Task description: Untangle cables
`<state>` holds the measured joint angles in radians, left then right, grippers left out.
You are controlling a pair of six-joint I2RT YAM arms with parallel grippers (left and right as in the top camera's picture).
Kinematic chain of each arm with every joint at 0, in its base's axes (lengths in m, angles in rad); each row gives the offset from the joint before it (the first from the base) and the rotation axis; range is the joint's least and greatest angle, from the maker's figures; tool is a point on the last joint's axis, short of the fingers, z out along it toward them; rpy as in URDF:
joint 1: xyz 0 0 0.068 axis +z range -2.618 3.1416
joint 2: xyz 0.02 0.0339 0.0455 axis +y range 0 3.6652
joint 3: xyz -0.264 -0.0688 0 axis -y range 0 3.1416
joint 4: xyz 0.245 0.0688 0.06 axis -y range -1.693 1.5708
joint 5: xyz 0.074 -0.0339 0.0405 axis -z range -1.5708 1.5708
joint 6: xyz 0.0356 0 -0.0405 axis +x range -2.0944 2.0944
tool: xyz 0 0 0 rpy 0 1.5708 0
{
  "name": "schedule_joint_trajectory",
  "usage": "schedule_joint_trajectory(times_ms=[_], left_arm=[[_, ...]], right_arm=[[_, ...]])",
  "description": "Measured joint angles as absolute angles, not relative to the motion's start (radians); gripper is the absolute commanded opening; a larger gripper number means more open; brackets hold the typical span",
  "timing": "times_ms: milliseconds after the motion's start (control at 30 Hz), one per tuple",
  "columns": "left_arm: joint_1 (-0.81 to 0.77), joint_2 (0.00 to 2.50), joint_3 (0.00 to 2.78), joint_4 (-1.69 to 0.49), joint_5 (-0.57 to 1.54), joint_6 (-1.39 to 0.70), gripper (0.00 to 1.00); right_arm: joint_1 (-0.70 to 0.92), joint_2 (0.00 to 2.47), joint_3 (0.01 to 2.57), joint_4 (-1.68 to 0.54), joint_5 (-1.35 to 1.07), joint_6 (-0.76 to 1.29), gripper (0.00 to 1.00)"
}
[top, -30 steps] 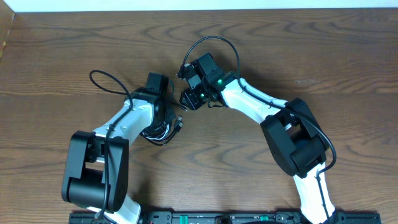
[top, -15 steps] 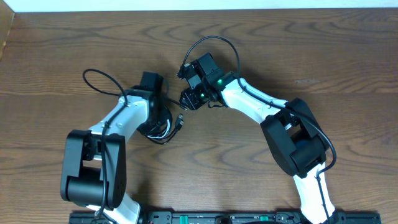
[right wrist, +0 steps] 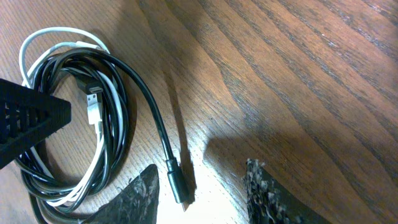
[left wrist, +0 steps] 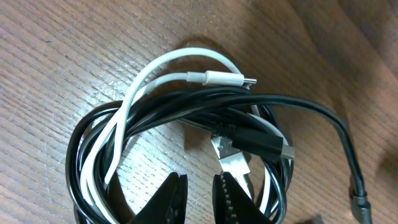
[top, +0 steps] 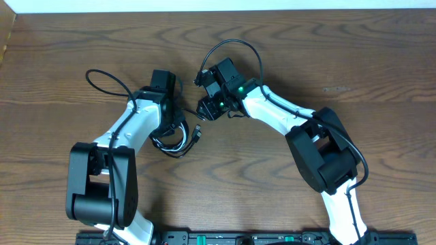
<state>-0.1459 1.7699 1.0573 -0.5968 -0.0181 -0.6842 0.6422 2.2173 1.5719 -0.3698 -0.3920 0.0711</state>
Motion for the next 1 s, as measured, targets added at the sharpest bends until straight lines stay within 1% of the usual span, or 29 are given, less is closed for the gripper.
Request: schedule_joint_trajectory(times_ms=[667,767,1000], left_arm=[[-0.194,1.833,1.057,-0.527,-0.023,-0.737,0.19],[-0.194,1.837,1.061,-0.533,-0.026,-0.738,0.08],[-0.194,1.837,1.069,-0.569,-0.029,-0.728,0.07]], right_arm=[[0.643,2.217,1.571,-0.370,-0.392,0.071,0.41],[0.643,2.217,1.571,-0.370,-0.392,0.071,0.41],[0.643,2.217,1.571,-0.370,-0.392,0.071,0.41]])
